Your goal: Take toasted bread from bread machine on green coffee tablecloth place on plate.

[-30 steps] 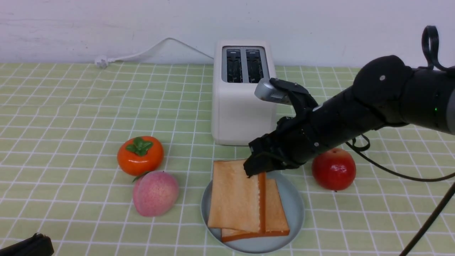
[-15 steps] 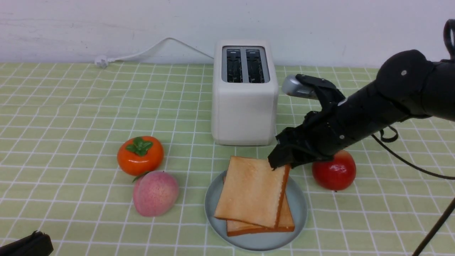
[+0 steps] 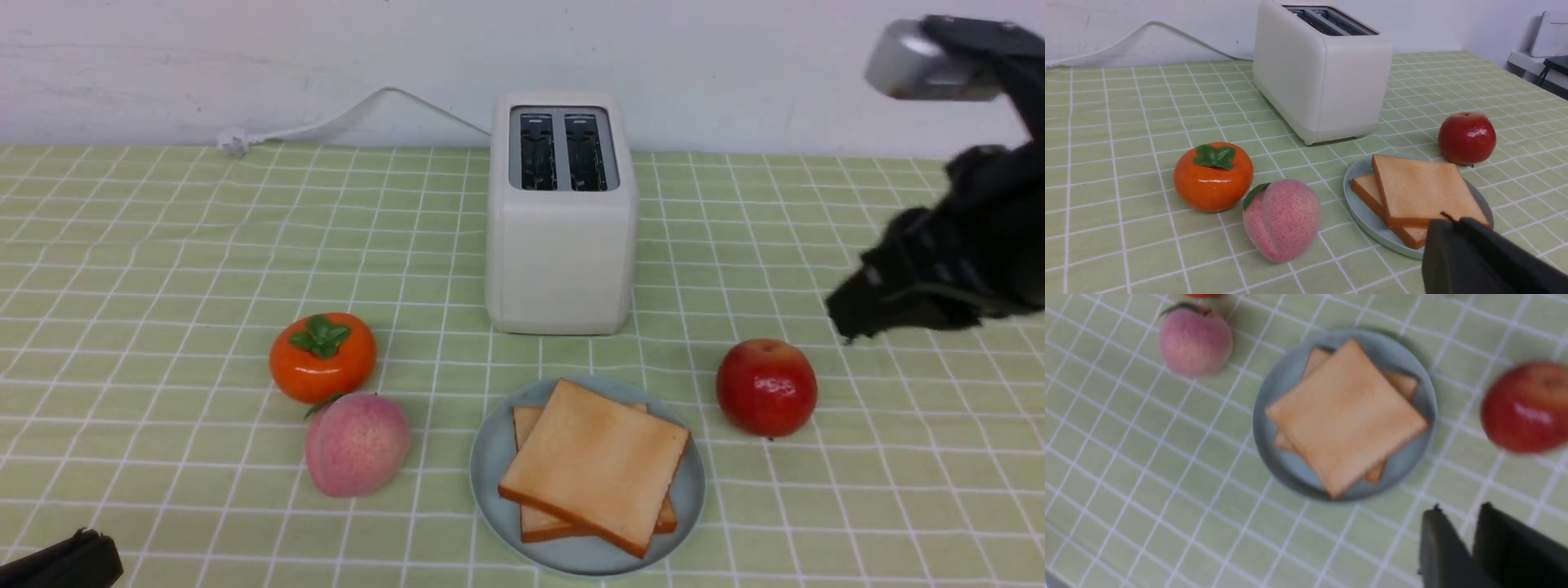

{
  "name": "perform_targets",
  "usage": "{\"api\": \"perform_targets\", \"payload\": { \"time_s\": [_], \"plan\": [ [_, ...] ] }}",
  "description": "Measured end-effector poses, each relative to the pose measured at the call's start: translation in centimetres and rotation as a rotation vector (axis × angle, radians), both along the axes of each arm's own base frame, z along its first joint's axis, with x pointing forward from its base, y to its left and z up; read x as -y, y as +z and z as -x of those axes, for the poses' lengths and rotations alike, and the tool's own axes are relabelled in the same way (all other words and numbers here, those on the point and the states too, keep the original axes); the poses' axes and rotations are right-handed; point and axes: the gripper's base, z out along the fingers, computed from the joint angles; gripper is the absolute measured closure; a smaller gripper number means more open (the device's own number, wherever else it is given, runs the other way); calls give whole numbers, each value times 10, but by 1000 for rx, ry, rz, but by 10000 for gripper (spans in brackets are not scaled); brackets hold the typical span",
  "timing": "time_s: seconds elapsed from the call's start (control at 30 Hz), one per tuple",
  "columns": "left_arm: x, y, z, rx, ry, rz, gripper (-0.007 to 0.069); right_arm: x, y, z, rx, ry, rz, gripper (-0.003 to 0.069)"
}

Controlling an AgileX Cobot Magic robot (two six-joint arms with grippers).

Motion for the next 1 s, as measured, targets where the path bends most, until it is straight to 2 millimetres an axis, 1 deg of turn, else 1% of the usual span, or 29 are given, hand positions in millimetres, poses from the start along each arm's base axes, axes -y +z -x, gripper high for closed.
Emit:
{"api": "perform_targets", "payload": {
  "time_s": [0.03,0.07,0.1,0.13,0.17,0.2,0.23,0.27,0.33,0.37,0.43,0.53,0.57,0.6,0.73,0.87,0.9,1.0],
  "plan": [
    [0,0,0,1,0,1,631,6,1,16,3,-19,4,618],
    [0,0,0,1,0,1,631,11,1,30,5,-35,9,648],
    [0,0,0,3,0,2,631,16,2,45,17,-50,6,664],
    [0,1,0,6,0,3,631,20,-1,56,10,-71,4,673],
    [0,1,0,8,0,5,631,26,-3,73,23,-97,-3,674],
    [0,1,0,8,0,5,631,28,-2,79,36,-102,-8,674],
    [0,1,0,11,0,7,631,35,-7,99,54,-133,-18,672],
    [0,1,0,11,0,7,631,39,-12,110,61,-151,-21,668],
    [0,1,0,12,0,8,631,50,-23,138,113,-205,-46,659],
    [0,1,0,12,0,8,631,54,-26,149,141,-230,-67,658],
    [0,1,0,12,0,8,629,62,-38,166,202,-280,-100,657],
    [0,1,0,13,0,8,627,71,-55,182,315,-336,-144,655],
    [0,1,0,13,0,8,627,71,-56,181,317,-337,-144,655],
    [0,1,0,13,0,8,626,73,-62,185,361,-354,-174,655],
    [0,1,0,13,0,8,623,76,-75,191,461,-377,-225,645],
    [0,1,0,13,0,8,619,76,-89,191,455,-379,-218,643],
    [0,1,0,13,0,8,619,76,-90,191,453,-379,-217,643],
    [0,1,0,13,0,8,616,76,-102,188,412,-379,-196,641]
  ]
}}
